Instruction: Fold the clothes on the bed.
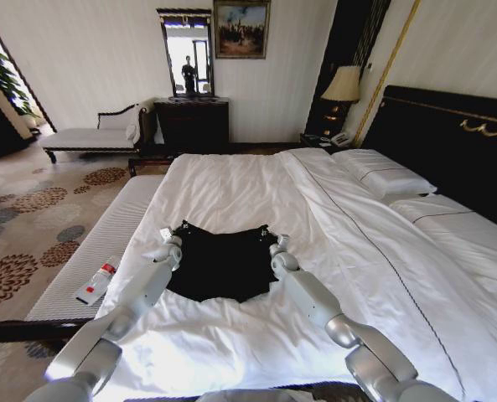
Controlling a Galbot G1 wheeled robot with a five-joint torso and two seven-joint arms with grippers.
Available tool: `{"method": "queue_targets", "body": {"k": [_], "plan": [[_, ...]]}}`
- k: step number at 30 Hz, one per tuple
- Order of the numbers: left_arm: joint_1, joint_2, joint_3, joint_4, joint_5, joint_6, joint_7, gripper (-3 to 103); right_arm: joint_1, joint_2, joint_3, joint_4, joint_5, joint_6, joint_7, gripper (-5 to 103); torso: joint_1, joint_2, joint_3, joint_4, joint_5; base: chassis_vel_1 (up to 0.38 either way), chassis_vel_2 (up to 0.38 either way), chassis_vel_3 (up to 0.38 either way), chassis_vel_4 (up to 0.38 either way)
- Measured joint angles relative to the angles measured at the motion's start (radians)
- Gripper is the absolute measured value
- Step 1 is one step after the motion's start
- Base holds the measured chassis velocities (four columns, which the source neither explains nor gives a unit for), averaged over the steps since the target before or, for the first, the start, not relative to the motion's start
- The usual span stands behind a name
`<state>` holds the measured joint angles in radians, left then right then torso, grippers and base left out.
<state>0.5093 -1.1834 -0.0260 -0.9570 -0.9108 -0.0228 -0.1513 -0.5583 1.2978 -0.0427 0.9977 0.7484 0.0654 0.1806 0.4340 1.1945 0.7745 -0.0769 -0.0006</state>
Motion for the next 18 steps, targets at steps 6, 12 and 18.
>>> {"method": "queue_targets", "body": {"k": [6, 12, 18], "plan": [[0.089, 0.002, -0.026, 0.001, 0.083, -0.041, 0.004, 2, -0.059, -0.010, -0.004, 0.021, -0.078, 0.007, -0.003, 2, 0.000, 0.000, 0.000, 0.0000, -0.0002, 0.000, 0.000, 0.000, 0.000], [0.133, 0.028, -0.030, -0.075, 0.100, -0.052, -0.006, 2, -0.100, -0.015, -0.010, 0.082, -0.136, 0.023, 0.002, 2, 0.000, 0.000, 0.000, 0.0000, -0.0001, 0.000, 0.000, 0.000, 0.000], [0.210, 0.080, -0.053, -0.215, 0.086, -0.055, -0.026, 2, -0.210, -0.059, 0.016, 0.227, -0.204, 0.057, 0.021, 2, 0.000, 0.000, 0.000, 0.0001, 0.0000, 0.000, 0.000, 0.000, 0.000]]}}
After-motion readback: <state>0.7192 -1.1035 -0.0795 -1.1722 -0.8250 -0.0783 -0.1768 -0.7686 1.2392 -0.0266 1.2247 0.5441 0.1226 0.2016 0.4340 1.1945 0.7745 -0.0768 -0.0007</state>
